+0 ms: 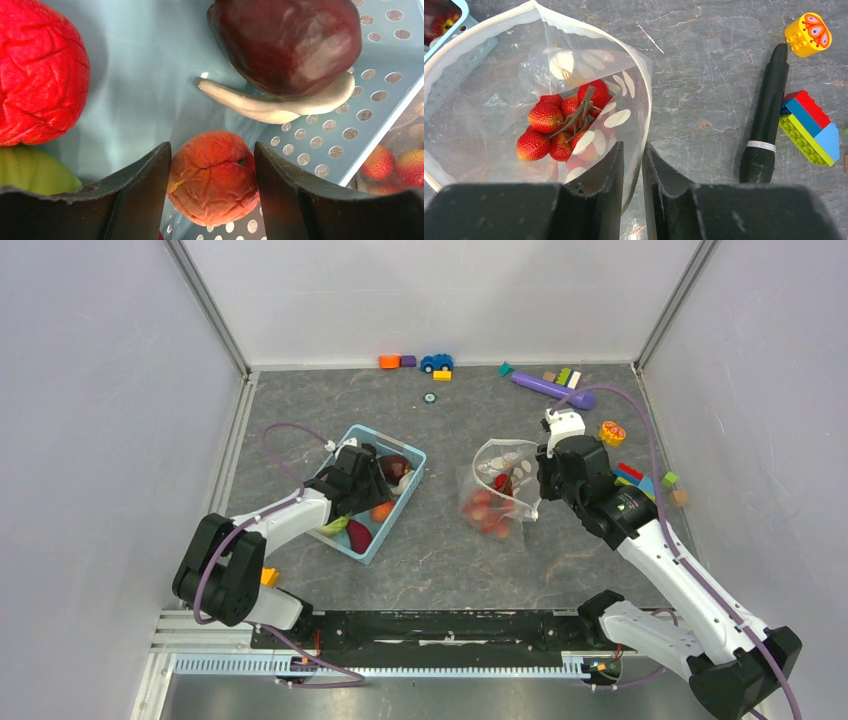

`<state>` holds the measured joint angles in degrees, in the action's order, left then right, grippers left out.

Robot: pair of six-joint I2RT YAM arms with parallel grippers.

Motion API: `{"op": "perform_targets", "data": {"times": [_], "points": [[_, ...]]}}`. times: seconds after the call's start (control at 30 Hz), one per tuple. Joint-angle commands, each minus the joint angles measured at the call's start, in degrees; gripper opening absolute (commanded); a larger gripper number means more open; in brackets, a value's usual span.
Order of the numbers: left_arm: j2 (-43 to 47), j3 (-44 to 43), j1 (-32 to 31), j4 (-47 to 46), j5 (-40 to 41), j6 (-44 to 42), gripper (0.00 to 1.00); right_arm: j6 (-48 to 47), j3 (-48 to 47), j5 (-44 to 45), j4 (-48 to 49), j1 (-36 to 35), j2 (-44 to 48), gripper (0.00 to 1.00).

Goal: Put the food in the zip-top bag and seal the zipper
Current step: Pick up the fake fruit from the bin.

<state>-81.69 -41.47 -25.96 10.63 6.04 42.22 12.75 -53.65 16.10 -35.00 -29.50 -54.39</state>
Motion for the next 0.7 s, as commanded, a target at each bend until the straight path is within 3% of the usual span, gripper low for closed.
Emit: {"op": "perform_targets", "data": {"times": [0.0, 0.1, 0.37, 0.67], "points": [[-0.9, -1.2, 0.2, -1.7, -1.5, 2.3, 0.65, 0.4, 0.2, -0.2, 2.3, 0.3, 0.7, 0.25], [-1.4, -1.3, 0.2, -1.8, -3.1, 2.6, 0.60, 0.5, 0.0, -0.3, 2.5, 0.2, 0.4, 0.25], [0.1, -0.6, 0.1, 2.1, -2.9, 2.8, 0.58, 0.0, 0.1, -0.2, 2.5, 0.2, 0.6, 0.25], [4.3, -3.5, 0.2, 7.3, 0.8, 1.8, 0.39, 0.0, 0.4, -0.1, 3.4, 0.2, 0.8, 0.24]]}}
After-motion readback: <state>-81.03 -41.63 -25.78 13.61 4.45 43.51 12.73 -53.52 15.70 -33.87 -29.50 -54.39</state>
